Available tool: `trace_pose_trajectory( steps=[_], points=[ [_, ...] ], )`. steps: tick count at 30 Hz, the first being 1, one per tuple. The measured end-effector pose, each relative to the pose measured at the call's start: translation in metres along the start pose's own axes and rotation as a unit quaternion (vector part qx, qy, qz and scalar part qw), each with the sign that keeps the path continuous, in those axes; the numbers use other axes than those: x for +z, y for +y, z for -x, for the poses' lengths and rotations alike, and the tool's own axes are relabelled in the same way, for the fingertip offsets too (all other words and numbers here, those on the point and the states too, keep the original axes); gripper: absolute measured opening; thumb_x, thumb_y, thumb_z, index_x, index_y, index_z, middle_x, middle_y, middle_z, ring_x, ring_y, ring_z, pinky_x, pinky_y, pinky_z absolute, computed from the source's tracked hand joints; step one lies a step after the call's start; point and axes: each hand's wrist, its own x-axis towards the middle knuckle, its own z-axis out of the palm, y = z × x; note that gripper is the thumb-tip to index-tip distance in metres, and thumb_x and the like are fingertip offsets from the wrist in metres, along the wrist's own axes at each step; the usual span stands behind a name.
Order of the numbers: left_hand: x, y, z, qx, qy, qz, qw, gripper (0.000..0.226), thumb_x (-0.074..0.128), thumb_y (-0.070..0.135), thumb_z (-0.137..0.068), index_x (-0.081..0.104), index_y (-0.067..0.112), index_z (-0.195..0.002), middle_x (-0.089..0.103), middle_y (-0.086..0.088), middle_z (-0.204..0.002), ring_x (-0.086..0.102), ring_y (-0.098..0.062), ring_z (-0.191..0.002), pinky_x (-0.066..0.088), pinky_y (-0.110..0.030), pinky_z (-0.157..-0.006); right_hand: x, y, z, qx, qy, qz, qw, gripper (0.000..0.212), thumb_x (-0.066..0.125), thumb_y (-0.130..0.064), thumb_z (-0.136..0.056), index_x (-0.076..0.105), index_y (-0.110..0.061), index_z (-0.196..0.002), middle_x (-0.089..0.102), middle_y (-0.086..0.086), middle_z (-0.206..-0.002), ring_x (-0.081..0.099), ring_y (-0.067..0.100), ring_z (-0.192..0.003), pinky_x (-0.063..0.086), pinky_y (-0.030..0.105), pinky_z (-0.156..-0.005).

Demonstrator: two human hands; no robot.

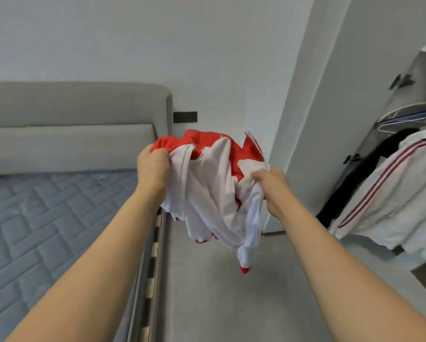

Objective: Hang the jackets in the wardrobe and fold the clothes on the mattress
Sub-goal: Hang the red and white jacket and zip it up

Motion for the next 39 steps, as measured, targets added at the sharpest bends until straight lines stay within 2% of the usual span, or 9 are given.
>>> trace_pose_trajectory(
  steps=[5,10,14,20,23,26,30,33,39],
  points=[
    [0.120,0.017,-0.025,0.041,-0.093,-0.014,0.995,0.017,0.042,0.001,-0.075,0.055,0.011,-0.079,0.049,-0.001,-0.073,0.042,-0.017,-0.069,0.032,-0.030,-0.061,-0.094,-0.030,-0.082,-0.057,0.010,0.206,0.977,0.010,0.067,-0.008,-0.077,0.071,-0.010,-0.086,0.072,-0.002,-0.078,0.067,0.017,-0.074,0.051,0.024,-0.064],
    [0.237,0.007,-0.057,0.042,-0.236,-0.051,0.969,0.010,0.048,0.006,-0.071,0.046,0.016,-0.072,0.041,0.003,-0.066,0.036,-0.016,-0.064,0.029,-0.031,-0.059,-0.184,-0.036,-0.144,-0.076,0.203,0.436,0.873,0.017,0.056,-0.020,-0.084,0.058,-0.021,-0.068,0.071,0.008,-0.084,0.065,0.032,-0.081,0.040,0.031,-0.062],
    [0.335,-0.008,-0.074,0.021,-0.403,-0.097,0.910,0.022,0.049,0.016,-0.052,0.050,0.014,-0.074,0.043,-0.004,-0.070,0.039,-0.019,-0.066,0.031,-0.033,-0.062,-0.245,-0.046,-0.164,-0.074,0.372,0.334,0.863,0.035,0.051,-0.047,-0.084,0.053,-0.019,-0.063,0.065,0.007,-0.074,0.059,0.032,-0.074,0.039,0.032,-0.063],
    [0.476,-0.034,-0.058,-0.019,-0.612,-0.205,0.763,0.029,0.053,0.017,-0.054,0.056,0.015,-0.082,0.050,-0.002,-0.072,0.045,-0.018,-0.065,0.033,-0.026,-0.056,-0.327,-0.088,-0.185,-0.084,0.578,0.085,0.807,0.025,0.050,-0.032,-0.101,0.063,-0.012,-0.092,0.056,-0.005,-0.074,0.058,0.025,-0.088,0.043,0.027,-0.075],
    [0.536,-0.050,-0.045,-0.007,-0.694,-0.264,0.669,0.034,0.055,0.017,-0.059,0.056,0.013,-0.093,0.054,-0.005,-0.082,0.050,-0.016,-0.068,0.036,-0.024,-0.056,-0.362,-0.109,-0.195,-0.040,0.537,-0.054,0.841,0.030,0.053,-0.037,-0.100,0.061,-0.013,-0.116,0.067,0.004,-0.104,0.062,0.027,-0.106,0.049,0.038,-0.096],
    [0.593,-0.067,-0.045,-0.017,-0.732,-0.324,0.600,0.035,0.059,0.011,-0.073,0.056,0.008,-0.108,0.057,-0.009,-0.098,0.055,-0.021,-0.083,0.043,-0.026,-0.063,-0.393,-0.128,-0.204,-0.028,0.469,-0.107,0.876,0.024,0.062,-0.032,-0.094,0.060,-0.017,-0.112,0.071,0.002,-0.102,0.070,0.024,-0.092,0.056,0.035,-0.081],
    [0.655,-0.081,-0.054,-0.036,-0.726,-0.366,0.582,0.019,0.051,-0.003,-0.082,0.055,0.009,-0.096,0.057,-0.007,-0.087,0.056,-0.018,-0.076,0.046,-0.023,-0.057,-0.423,-0.149,-0.225,-0.049,0.457,0.049,0.887,0.014,0.053,-0.002,-0.084,0.062,-0.012,-0.083,0.062,0.002,-0.076,0.060,0.020,-0.071,0.048,0.029,-0.067],
    [0.704,-0.078,-0.058,0.001,-0.732,-0.416,0.540,0.020,0.048,0.003,-0.086,0.062,0.010,-0.099,0.064,-0.004,-0.086,0.061,-0.015,-0.070,0.052,-0.024,-0.061,-0.446,-0.156,-0.248,-0.085,0.476,0.228,0.845,0.013,0.054,-0.017,-0.096,0.067,-0.019,-0.097,0.064,-0.004,-0.089,0.059,0.016,-0.083,0.048,0.033,-0.079],
    [0.848,-0.044,-0.069,0.123,-0.683,-0.370,0.618,0.009,0.051,0.007,-0.094,0.058,0.013,-0.097,0.063,-0.008,-0.091,0.060,-0.021,-0.075,0.050,-0.031,-0.070,-0.489,-0.159,-0.289,-0.052,0.477,0.375,0.793,0.028,0.047,-0.040,-0.101,0.065,-0.024,-0.115,0.069,0.001,-0.100,0.065,0.023,-0.091,0.053,0.039,-0.087]
  ],
)
